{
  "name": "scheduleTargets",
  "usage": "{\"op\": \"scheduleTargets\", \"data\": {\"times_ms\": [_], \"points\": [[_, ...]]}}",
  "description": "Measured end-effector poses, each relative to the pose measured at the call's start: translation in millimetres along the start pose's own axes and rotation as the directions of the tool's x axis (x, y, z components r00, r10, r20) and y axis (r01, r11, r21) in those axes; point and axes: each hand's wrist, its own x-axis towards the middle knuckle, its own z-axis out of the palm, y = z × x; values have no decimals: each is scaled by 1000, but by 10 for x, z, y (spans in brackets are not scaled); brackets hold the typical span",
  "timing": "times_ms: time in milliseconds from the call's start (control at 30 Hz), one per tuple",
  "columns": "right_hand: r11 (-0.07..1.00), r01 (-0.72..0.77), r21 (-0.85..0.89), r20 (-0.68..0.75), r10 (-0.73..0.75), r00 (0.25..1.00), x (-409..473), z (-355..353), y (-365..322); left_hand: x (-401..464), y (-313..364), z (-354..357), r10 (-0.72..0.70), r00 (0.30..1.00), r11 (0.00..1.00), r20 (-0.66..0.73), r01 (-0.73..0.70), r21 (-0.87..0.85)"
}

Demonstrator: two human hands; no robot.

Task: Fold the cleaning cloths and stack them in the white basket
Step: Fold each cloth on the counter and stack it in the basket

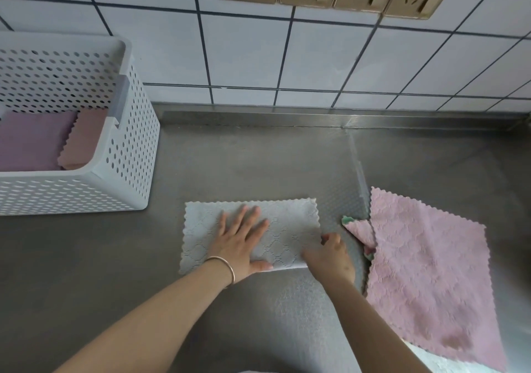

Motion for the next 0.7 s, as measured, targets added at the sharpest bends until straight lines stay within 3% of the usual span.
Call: {"op": "scheduleTargets", "data": {"times_ms": [133,267,400,500,533,600,633,700], "points": [[995,-59,-81,32,62,998,-24,-18,-2,71,-45,-29,-34,998,998,57,37,-42],[998,-9,-57,88,14,996,-42,-56,-23,110,-50,-92,-100,992,991,71,106,-86],[987,100,-125,-23,-104,994,-182,-23,-44,125,-37,-179,-127,984,983,125,142,-117],[971,203,-126,-147,-221,964,-329,3,-100,60,53,-337,-142,987,933,81,161,-323],[961,248,-120,-202,-268,942,-391,11,-143,26,94,-397,-161,987,879,26,156,-451],[910,394,-130,-313,-415,854,-506,47,-244,-45,164,-537,-251,967,630,-38,133,-765],[858,491,-152,-353,-511,784,-551,97,-291,-71,186,-607,-292,956,481,-34,116,-869],[715,660,-231,-423,-685,594,-622,201,-384,-87,208,-677,-357,934,286,3,113,-951]]}}
